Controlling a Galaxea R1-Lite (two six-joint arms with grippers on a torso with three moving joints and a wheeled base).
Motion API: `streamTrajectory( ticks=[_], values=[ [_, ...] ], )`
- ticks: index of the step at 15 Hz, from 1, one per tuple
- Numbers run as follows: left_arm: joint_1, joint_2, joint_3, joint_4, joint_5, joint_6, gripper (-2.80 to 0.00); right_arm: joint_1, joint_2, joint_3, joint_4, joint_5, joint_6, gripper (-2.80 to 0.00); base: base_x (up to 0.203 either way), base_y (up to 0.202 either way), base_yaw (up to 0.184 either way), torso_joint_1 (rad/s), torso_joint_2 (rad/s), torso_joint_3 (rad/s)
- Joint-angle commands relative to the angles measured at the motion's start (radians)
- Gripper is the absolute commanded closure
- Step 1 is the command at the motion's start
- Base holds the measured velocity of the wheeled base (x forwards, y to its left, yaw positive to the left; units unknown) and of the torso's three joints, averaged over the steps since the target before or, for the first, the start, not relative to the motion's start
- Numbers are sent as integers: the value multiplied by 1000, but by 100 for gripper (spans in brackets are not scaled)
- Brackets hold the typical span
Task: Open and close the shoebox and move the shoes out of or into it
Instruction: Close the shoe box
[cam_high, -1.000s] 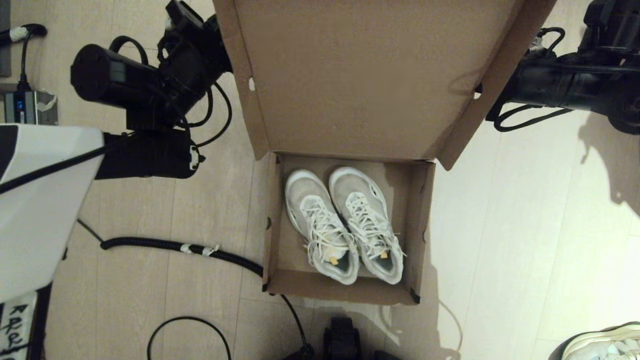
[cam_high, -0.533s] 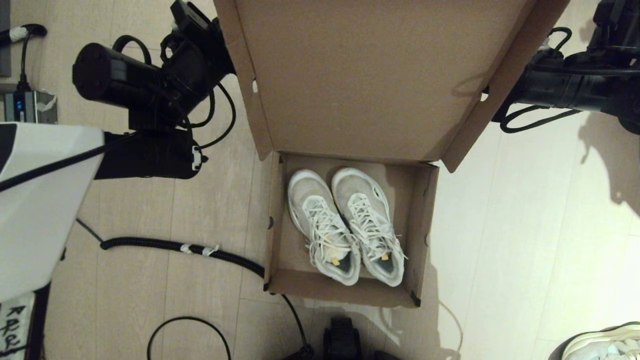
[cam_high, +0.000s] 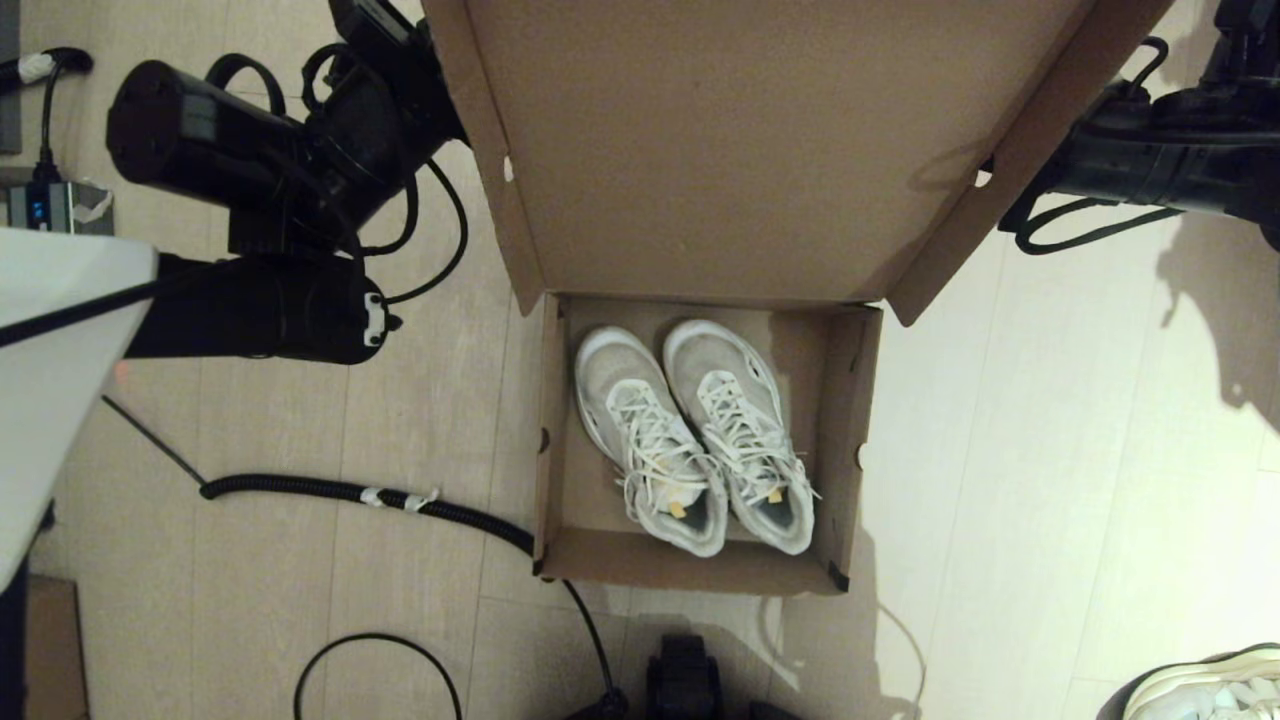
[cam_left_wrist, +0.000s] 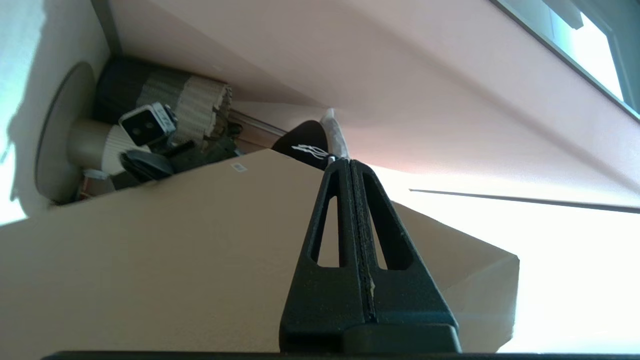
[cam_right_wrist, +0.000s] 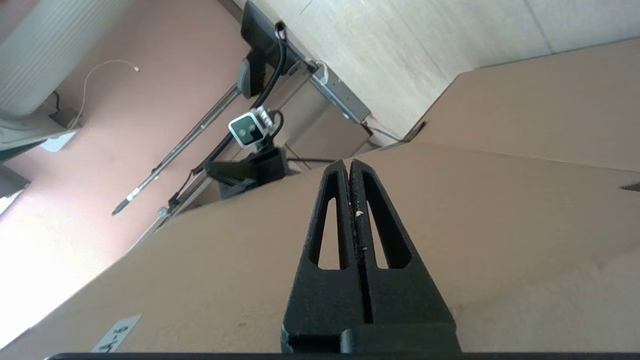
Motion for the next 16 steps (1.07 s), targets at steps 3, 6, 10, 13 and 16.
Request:
streamTrajectory(
  ticks=[3,6,10,13,16],
  values=[
    [-15,-39,45,-10,-4,-10,0,-23,1,3,-1,1,-5,0,0,0,0,0,0,0],
    [-23,-41,50,-10,-4,-9,0,-39,1,3,-1,1,-24,0,0,0,0,0,0,0],
    [-36,-41,67,-10,-4,-9,0,-59,1,3,-1,8,-22,0,0,0,0,0,0,0],
    [-43,-44,81,-10,-4,-9,0,-92,-9,-6,-1,21,-13,0,0,0,0,0,0,0],
    [-43,-32,81,-10,-2,-6,0,-115,-28,0,-1,83,-10,0,0,0,0,0,0,0]
  ],
)
